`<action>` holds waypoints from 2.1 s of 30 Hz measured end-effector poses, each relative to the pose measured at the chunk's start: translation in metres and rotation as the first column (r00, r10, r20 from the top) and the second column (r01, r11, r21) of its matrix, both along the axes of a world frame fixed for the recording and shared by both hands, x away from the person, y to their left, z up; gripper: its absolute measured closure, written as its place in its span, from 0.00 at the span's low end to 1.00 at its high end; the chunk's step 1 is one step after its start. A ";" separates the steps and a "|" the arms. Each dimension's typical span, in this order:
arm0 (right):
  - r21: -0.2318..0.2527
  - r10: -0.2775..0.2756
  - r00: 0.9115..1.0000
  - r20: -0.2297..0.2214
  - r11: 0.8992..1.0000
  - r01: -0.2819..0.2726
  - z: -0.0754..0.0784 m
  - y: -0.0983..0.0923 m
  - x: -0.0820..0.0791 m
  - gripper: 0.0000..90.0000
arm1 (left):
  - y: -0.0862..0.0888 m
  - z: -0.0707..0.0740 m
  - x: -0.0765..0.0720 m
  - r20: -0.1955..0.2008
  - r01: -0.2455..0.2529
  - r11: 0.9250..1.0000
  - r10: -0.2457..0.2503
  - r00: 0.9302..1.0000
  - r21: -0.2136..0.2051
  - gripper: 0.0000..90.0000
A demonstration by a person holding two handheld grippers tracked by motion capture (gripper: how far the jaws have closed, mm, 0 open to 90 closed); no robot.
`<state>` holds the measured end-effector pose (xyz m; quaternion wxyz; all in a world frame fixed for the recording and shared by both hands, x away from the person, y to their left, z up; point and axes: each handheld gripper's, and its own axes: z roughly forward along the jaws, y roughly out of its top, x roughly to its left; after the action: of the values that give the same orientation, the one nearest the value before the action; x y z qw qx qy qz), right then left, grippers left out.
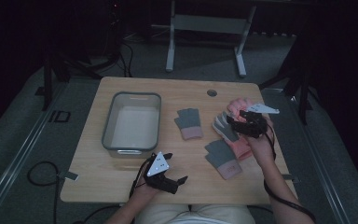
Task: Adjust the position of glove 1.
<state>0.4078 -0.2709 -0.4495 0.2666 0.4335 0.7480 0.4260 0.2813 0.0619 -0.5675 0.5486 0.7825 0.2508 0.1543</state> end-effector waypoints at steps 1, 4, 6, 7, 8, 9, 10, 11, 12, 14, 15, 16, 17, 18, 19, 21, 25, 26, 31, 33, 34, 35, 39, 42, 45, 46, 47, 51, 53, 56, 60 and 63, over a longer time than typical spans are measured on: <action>0.000 0.000 1.000 0.000 1.000 0.000 0.000 0.000 0.000 0.40 | 0.000 0.000 0.000 0.000 0.000 1.000 0.000 1.000 0.000 0.00; 0.004 0.024 1.000 0.001 1.000 -0.024 -0.003 0.012 0.004 0.43 | 0.000 0.000 0.001 -0.007 0.000 1.000 0.000 1.000 -0.005 0.00; 0.004 0.039 0.999 -0.002 0.999 -0.039 -0.005 0.020 0.007 0.45 | 0.001 0.000 0.001 -0.008 0.000 1.000 0.000 1.000 -0.008 0.00; 0.003 0.048 0.999 -0.004 0.999 -0.048 -0.006 0.022 0.008 0.46 | 0.001 0.000 0.001 -0.008 0.000 1.000 0.000 1.000 -0.008 0.00; 0.001 0.057 0.998 -0.007 0.998 -0.057 -0.008 0.027 0.009 0.46 | 0.001 0.000 0.001 -0.006 0.001 1.000 -0.001 1.000 -0.005 0.00; 0.001 0.063 0.998 -0.008 0.998 -0.063 -0.009 0.029 0.010 0.47 | 0.000 0.000 0.000 -0.005 0.001 1.000 -0.001 1.000 -0.004 0.00; 0.003 0.074 0.997 -0.010 0.997 -0.074 -0.011 0.032 0.012 0.47 | 0.000 0.000 0.000 -0.005 0.001 1.000 -0.001 1.000 -0.003 0.00; 0.003 0.075 0.997 -0.010 0.997 -0.075 -0.012 0.035 0.013 0.47 | 0.000 0.000 0.000 -0.005 0.001 1.000 -0.001 1.000 -0.004 0.00; 0.007 0.083 0.996 -0.017 0.997 -0.083 -0.014 0.039 0.015 0.48 | 0.000 0.000 0.001 -0.006 0.001 1.000 -0.001 1.000 -0.004 0.00; 0.007 0.096 0.995 -0.017 0.995 -0.096 -0.017 0.045 0.017 0.50 | 0.000 0.000 0.001 -0.007 0.001 1.000 -0.001 1.000 -0.007 0.00; 0.007 0.105 0.994 -0.020 0.994 -0.105 -0.019 0.048 0.019 0.50 | 0.000 0.000 0.001 -0.006 0.001 1.000 -0.001 1.000 -0.005 0.00; 0.007 0.114 0.993 -0.025 0.993 -0.114 -0.020 0.052 0.020 0.51 | 0.000 0.000 0.000 -0.006 0.001 1.000 -0.001 1.000 -0.005 0.00; 0.002 0.123 0.992 -0.026 0.992 -0.123 -0.021 0.055 0.022 0.51 | 0.000 0.000 0.000 -0.006 0.001 1.000 -0.002 1.000 -0.005 0.00; 0.002 0.123 0.992 -0.026 0.992 -0.123 -0.021 0.055 0.022 0.51 | 0.000 0.000 0.000 -0.006 0.001 1.000 -0.002 1.000 -0.005 0.00; -0.008 0.136 0.990 -0.029 0.991 -0.136 -0.025 0.063 0.025 0.53 | 0.000 0.000 0.000 -0.004 0.001 1.000 -0.001 1.000 -0.004 0.00; -0.008 0.153 0.988 -0.037 0.988 -0.153 -0.027 0.069 0.029 0.54 | 0.000 0.000 0.000 -0.001 0.002 1.000 -0.002 1.000 -0.002 0.00; -0.024 0.169 0.984 -0.054 0.985 -0.171 -0.036 0.084 0.037 0.57 | 0.000 0.000 0.000 -0.003 0.004 1.000 -0.004 1.000 -0.004 0.00; -0.029 0.175 0.983 -0.061 0.984 -0.177 -0.038 0.087 0.040 0.57 | 0.000 0.000 0.000 -0.004 0.005 1.000 -0.005 1.000 -0.003 0.00; -0.036 0.198 0.973 -0.118 0.978 -0.203 -0.050 0.101 0.053 0.57 | 0.000 0.000 0.000 -0.005 0.006 1.000 -0.006 1.000 -0.004 0.00; -0.045 0.211 0.967 -0.144 0.975 -0.220 -0.055 0.106 0.058 0.57 | 0.000 0.000 0.000 -0.004 0.006 1.000 -0.006 1.000 -0.001 0.00; -0.039 0.222 0.962 -0.162 0.972 -0.231 -0.058 0.108 0.061 0.58 | 0.000 0.000 0.000 -0.001 0.005 1.000 -0.005 1.000 0.000 0.00; -0.035 0.236 0.955 -0.177 0.969 -0.246 -0.060 0.111 0.064 0.59 | 0.000 0.000 0.000 -0.002 0.005 1.000 -0.005 1.000 0.000 0.00; -0.051 0.244 0.948 -0.206 0.964 -0.260 -0.067 0.118 0.072 0.60 | 0.000 0.000 0.000 -0.002 0.005 1.000 -0.005 1.000 -0.001 0.00; -0.057 0.230 0.946 -0.230 0.967 -0.249 -0.072 0.120 0.080 0.62 | 0.000 0.000 0.000 -0.002 0.007 1.000 -0.007 1.000 -0.002 0.00; -0.051 0.217 0.936 -0.277 0.969 -0.240 -0.078 0.122 0.088 0.65 | 0.000 0.000 0.000 -0.004 0.010 1.000 -0.010 1.000 -0.002 0.00; -0.053 0.211 0.935 -0.286 0.970 -0.236 -0.080 0.123 0.091 0.67 | 0.000 0.000 0.000 -0.007 0.009 1.000 -0.009 1.000 -0.005 0.00; -0.051 0.205 0.935 -0.290 0.972 -0.229 -0.082 0.123 0.093 0.69 | 0.000 0.000 0.000 -0.008 0.010 1.000 -0.010 1.000 -0.006 0.00; -0.055 0.188 0.933 -0.307 0.975 -0.215 -0.088 0.123 0.100 0.72 | 0.000 0.000 0.000 -0.005 0.011 1.000 -0.011 1.000 -0.002 0.00; -0.046 0.187 0.921 -0.342 0.976 -0.215 -0.091 0.123 0.104 0.77 | 0.000 0.000 0.000 -0.010 0.012 1.000 -0.012 1.000 -0.006 0.00; -0.068 0.181 0.922 -0.343 0.974 -0.217 -0.098 0.127 0.105 0.79 | 0.000 0.000 0.000 -0.012 0.011 1.000 -0.012 1.000 -0.008 0.00; -0.100 0.155 0.923 -0.351 0.974 -0.202 -0.096 0.132 0.105 0.93 | 0.000 0.000 0.000 -0.005 0.006 1.000 -0.006 1.000 -0.004 0.00; -0.079 0.142 0.919 -0.367 0.980 -0.183 -0.096 0.135 0.104 0.95 | 0.000 0.000 0.000 -0.006 0.002 1.000 -0.002 1.000 -0.007 0.00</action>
<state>0.5113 -0.1362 -0.5453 0.1127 0.4249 0.8402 0.3175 0.2809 0.0620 -0.5675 0.5505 0.7814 0.2524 0.1505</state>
